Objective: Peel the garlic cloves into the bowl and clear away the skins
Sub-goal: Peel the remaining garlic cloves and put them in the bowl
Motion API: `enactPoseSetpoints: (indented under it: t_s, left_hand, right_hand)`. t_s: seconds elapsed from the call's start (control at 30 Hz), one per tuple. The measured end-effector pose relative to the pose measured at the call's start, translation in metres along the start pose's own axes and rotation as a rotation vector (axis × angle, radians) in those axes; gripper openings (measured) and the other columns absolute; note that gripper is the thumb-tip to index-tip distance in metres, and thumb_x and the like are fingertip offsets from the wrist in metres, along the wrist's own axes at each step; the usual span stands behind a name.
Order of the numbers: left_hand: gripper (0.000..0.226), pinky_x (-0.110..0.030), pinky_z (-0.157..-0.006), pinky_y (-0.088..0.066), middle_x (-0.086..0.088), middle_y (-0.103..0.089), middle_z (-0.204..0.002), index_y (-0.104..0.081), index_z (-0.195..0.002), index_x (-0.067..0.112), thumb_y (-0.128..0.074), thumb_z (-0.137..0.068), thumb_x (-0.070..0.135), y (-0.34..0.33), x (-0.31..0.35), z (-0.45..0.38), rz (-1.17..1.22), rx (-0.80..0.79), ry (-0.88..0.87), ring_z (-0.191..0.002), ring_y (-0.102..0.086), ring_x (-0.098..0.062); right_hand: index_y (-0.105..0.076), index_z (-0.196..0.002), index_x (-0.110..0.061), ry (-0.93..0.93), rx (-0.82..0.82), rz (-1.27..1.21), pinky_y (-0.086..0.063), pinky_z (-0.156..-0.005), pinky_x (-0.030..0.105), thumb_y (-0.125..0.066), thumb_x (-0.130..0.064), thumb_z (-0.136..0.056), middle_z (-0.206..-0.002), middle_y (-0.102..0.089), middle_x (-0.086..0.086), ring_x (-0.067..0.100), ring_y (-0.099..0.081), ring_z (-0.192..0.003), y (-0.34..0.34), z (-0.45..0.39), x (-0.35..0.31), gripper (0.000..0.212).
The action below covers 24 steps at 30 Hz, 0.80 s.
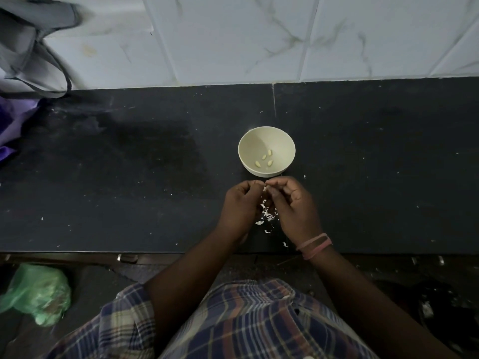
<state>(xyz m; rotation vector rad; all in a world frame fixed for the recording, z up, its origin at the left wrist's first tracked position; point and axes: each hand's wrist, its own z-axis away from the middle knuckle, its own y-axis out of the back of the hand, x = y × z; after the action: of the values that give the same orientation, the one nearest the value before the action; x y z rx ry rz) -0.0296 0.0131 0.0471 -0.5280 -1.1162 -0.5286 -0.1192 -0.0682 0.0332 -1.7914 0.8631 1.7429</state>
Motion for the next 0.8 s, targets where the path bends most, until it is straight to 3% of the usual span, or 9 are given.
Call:
enactPoseSetpoints:
  t_s: [0.17,0.27,0.4,0.47,0.53,0.57,0.7,0.8]
  left_hand:
    - [0.019,-0.024,-0.048,-0.036,0.002,-0.053,-0.060,-0.063,-0.081,0.013,-0.053,-0.096,0.011,0.005,-0.007,-0.005,0.026,0.062,0.061,-0.052,-0.044,-0.008]
    - [0.023,-0.025,-0.046,-0.036,-0.006,-0.052,-0.067,-0.056,-0.075,0.017,-0.046,-0.096,0.015,0.010,-0.013,-0.007,-0.062,0.123,0.081,-0.053,-0.044,-0.015]
    - [0.041,-0.024,-0.045,-0.038,-0.003,-0.055,-0.060,-0.053,-0.073,0.015,-0.042,-0.106,0.037,0.013,-0.012,-0.007,-0.244,0.160,0.067,-0.048,-0.049,-0.014]
    - [0.035,-0.027,-0.048,-0.046,-0.006,-0.062,-0.066,-0.059,-0.082,0.008,-0.048,-0.105,0.031,0.014,-0.013,-0.008,-0.276,0.141,0.054,-0.050,-0.055,-0.013]
    - [0.012,-0.032,-0.056,-0.055,-0.012,-0.072,-0.084,-0.063,-0.099,0.005,-0.054,-0.100,0.013,0.012,-0.015,-0.007,-0.208,0.114,0.070,-0.061,-0.065,-0.017]
    - [0.012,-0.035,-0.062,-0.058,-0.013,-0.073,-0.090,-0.065,-0.105,0.006,-0.056,-0.097,0.006,0.012,-0.016,-0.007,-0.187,0.116,0.069,-0.067,-0.068,-0.020]
    - [0.016,-0.036,-0.061,-0.057,-0.015,-0.074,-0.079,-0.075,-0.091,0.006,-0.066,-0.096,0.018,0.012,-0.017,-0.004,-0.175,0.159,0.022,-0.063,-0.068,-0.020]
    - [0.016,-0.035,-0.063,-0.055,-0.013,-0.077,-0.086,-0.078,-0.101,0.014,-0.065,-0.093,0.008,0.014,-0.019,-0.006,-0.128,0.140,0.018,-0.067,-0.069,-0.023]
  right_hand:
    - [-0.058,-0.101,-0.005,-0.112,0.073,-0.157,-0.056,-0.072,0.033,-0.052,0.003,-0.097,-0.090,-0.072,0.016,0.025,-0.067,-0.078,0.001,-0.006,0.005,0.012]
    - [-0.055,-0.102,0.000,-0.153,0.088,-0.288,-0.056,-0.066,0.029,-0.049,0.008,-0.097,-0.087,-0.074,0.012,0.024,-0.066,-0.073,0.001,-0.007,0.001,0.012]
    - [-0.056,-0.104,0.002,-0.202,0.104,-0.444,-0.057,-0.066,0.031,-0.050,0.007,-0.097,-0.091,-0.071,0.021,0.024,-0.067,-0.073,0.000,-0.005,-0.003,0.011]
    - [-0.056,-0.105,0.004,-0.226,0.096,-0.495,-0.058,-0.068,0.032,-0.051,0.007,-0.096,-0.094,-0.070,0.025,0.027,-0.067,-0.077,0.000,-0.004,-0.004,0.011]
    - [-0.056,-0.104,0.003,-0.239,0.093,-0.507,-0.058,-0.069,0.033,-0.051,0.008,-0.096,-0.093,-0.071,0.023,0.027,-0.068,-0.078,0.000,-0.003,-0.005,0.011]
    - [-0.056,-0.103,0.003,-0.239,0.095,-0.499,-0.059,-0.070,0.033,-0.051,0.009,-0.095,-0.093,-0.072,0.022,0.027,-0.069,-0.077,-0.001,-0.003,-0.005,0.012]
    - [-0.055,-0.104,0.002,-0.219,0.113,-0.445,-0.060,-0.071,0.032,-0.052,0.009,-0.095,-0.093,-0.073,0.022,0.026,-0.070,-0.077,-0.003,-0.003,-0.007,0.012]
    - [-0.057,-0.108,0.003,-0.193,0.123,-0.384,-0.060,-0.073,0.034,-0.052,0.008,-0.095,-0.095,-0.072,0.025,0.028,-0.069,-0.080,-0.003,-0.003,-0.006,0.014]
